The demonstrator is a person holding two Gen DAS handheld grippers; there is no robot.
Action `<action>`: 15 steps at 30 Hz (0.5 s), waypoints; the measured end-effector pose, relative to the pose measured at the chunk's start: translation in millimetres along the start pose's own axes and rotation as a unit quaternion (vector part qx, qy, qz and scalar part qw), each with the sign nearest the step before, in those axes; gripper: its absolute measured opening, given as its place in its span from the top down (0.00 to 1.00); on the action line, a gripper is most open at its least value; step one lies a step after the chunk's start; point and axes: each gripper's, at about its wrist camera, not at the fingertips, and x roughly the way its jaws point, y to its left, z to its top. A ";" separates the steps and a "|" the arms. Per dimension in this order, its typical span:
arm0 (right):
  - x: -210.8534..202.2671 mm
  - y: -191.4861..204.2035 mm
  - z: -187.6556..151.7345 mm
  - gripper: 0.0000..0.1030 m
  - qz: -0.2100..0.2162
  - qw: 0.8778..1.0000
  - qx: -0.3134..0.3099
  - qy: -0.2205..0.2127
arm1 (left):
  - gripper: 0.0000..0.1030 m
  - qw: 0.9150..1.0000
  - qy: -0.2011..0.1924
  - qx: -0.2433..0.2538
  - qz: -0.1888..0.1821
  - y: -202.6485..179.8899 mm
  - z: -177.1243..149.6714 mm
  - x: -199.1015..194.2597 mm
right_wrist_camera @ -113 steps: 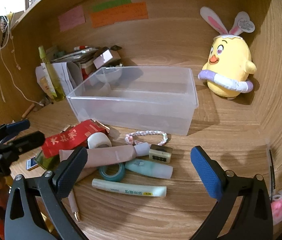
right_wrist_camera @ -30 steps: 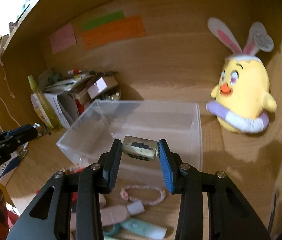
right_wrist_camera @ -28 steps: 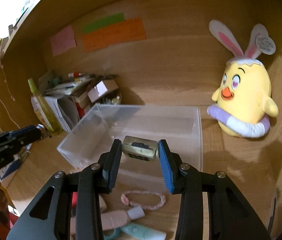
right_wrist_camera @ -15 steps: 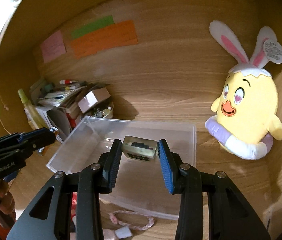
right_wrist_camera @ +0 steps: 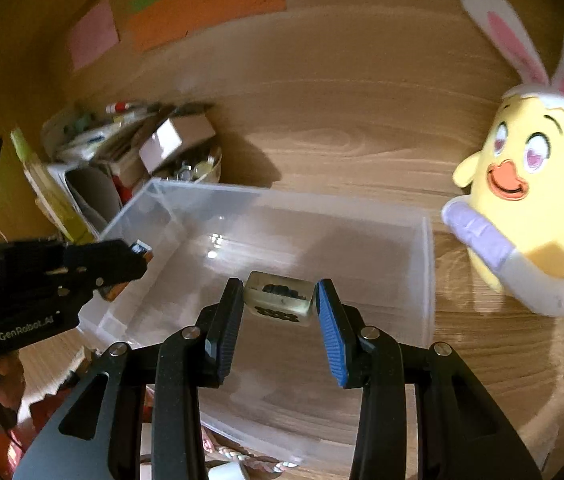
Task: Organize objects
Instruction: 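Carry both items into the clear box and open both tools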
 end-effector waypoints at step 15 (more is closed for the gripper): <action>25.6 4.7 -8.5 0.66 0.000 0.999 -0.010 0.051 | 0.74 0.999 0.038 0.028 0.004 -7.8 -0.6 22.1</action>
